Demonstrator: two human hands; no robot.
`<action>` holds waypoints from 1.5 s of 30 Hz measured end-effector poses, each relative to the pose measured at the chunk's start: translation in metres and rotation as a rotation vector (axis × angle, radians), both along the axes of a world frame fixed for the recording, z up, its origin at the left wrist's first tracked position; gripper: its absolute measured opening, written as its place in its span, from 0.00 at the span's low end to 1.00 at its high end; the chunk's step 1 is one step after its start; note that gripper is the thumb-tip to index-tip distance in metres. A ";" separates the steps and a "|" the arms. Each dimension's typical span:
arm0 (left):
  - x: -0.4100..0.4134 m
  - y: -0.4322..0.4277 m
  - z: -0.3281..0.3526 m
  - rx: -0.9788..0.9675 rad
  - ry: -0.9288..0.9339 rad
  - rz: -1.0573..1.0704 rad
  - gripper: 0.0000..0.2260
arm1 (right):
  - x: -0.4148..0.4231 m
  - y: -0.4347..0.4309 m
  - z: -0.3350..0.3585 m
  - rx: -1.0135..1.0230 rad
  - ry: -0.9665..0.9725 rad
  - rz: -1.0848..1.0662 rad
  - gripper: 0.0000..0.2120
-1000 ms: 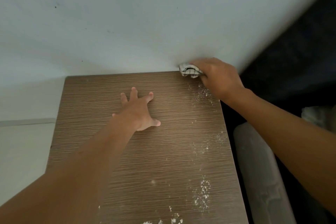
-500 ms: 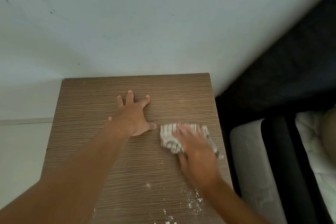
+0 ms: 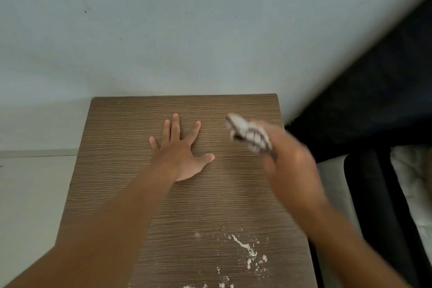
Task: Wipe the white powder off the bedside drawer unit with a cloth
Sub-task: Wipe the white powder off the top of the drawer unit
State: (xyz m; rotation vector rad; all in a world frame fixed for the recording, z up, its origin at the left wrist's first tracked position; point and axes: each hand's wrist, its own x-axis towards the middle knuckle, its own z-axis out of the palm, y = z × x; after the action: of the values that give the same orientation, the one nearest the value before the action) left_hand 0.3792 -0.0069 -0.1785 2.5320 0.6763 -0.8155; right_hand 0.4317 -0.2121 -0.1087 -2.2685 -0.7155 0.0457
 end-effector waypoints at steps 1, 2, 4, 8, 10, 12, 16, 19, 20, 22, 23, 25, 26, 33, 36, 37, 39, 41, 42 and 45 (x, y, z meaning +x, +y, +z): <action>0.000 0.000 0.000 -0.003 0.000 0.002 0.40 | 0.023 0.010 0.000 -0.049 -0.037 0.002 0.22; 0.000 0.000 0.000 -0.005 0.000 0.002 0.40 | 0.052 0.024 0.000 -0.123 -0.063 0.015 0.20; 0.000 0.000 0.000 -0.008 -0.001 0.003 0.40 | 0.102 0.046 -0.011 -0.286 -0.108 0.061 0.18; 0.000 0.000 -0.002 -0.014 0.008 0.009 0.40 | 0.134 0.066 -0.051 -0.474 -0.130 0.258 0.16; 0.001 0.000 -0.002 -0.020 0.011 0.013 0.40 | 0.125 0.061 -0.073 -0.449 -0.102 0.291 0.17; 0.001 -0.001 -0.001 -0.025 0.016 0.017 0.40 | 0.104 0.053 -0.086 -0.373 -0.093 0.177 0.19; 0.005 0.001 0.002 -0.050 0.044 0.035 0.40 | 0.030 0.032 -0.085 -0.281 -0.134 0.049 0.20; 0.008 0.005 0.007 -0.090 0.071 0.047 0.38 | -0.039 0.005 -0.083 -0.270 -0.124 0.112 0.23; 0.009 0.005 0.008 -0.100 0.078 0.052 0.38 | -0.060 -0.005 -0.085 -0.282 -0.122 0.139 0.22; 0.010 0.005 0.008 -0.109 0.080 0.059 0.37 | -0.098 -0.023 -0.094 -0.247 -0.115 0.171 0.17; 0.010 0.005 0.008 -0.110 0.073 0.063 0.37 | -0.112 -0.030 -0.097 -0.207 -0.104 0.182 0.15; 0.009 0.004 0.008 -0.113 0.052 0.069 0.37 | -0.128 -0.036 -0.092 -0.168 -0.011 0.198 0.15; 0.008 0.005 0.008 -0.110 0.040 0.067 0.36 | -0.127 -0.036 -0.083 -0.177 0.033 0.176 0.16; -0.013 0.013 0.018 -0.057 -0.097 0.026 0.31 | -0.005 -0.010 -0.026 -0.137 0.063 -0.214 0.19; -0.029 0.025 0.017 -0.040 -0.106 0.088 0.32 | 0.060 0.015 -0.044 -0.250 -0.006 -0.328 0.12; -0.034 0.030 0.016 -0.023 -0.107 0.115 0.31 | 0.075 0.023 -0.055 -0.296 0.009 -0.338 0.12; -0.044 0.044 0.012 -0.006 -0.109 0.166 0.30 | 0.090 0.038 -0.076 -0.330 -0.010 -0.325 0.12; -0.055 0.058 0.009 -0.024 -0.116 0.229 0.28 | 0.090 0.053 -0.089 -0.304 -0.080 -0.320 0.15; -0.060 0.065 0.007 -0.028 -0.118 0.252 0.28 | 0.088 0.060 -0.092 -0.304 -0.097 -0.318 0.16; -0.075 0.082 0.004 -0.018 -0.105 0.278 0.27 | 0.076 0.087 -0.099 -0.334 -0.089 -0.246 0.20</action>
State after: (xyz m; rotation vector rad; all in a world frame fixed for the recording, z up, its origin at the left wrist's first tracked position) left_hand 0.3046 0.0747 -0.1743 2.3734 0.9536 -0.5847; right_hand 0.5077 -0.1254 -0.2082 -2.6790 -0.4962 -0.0582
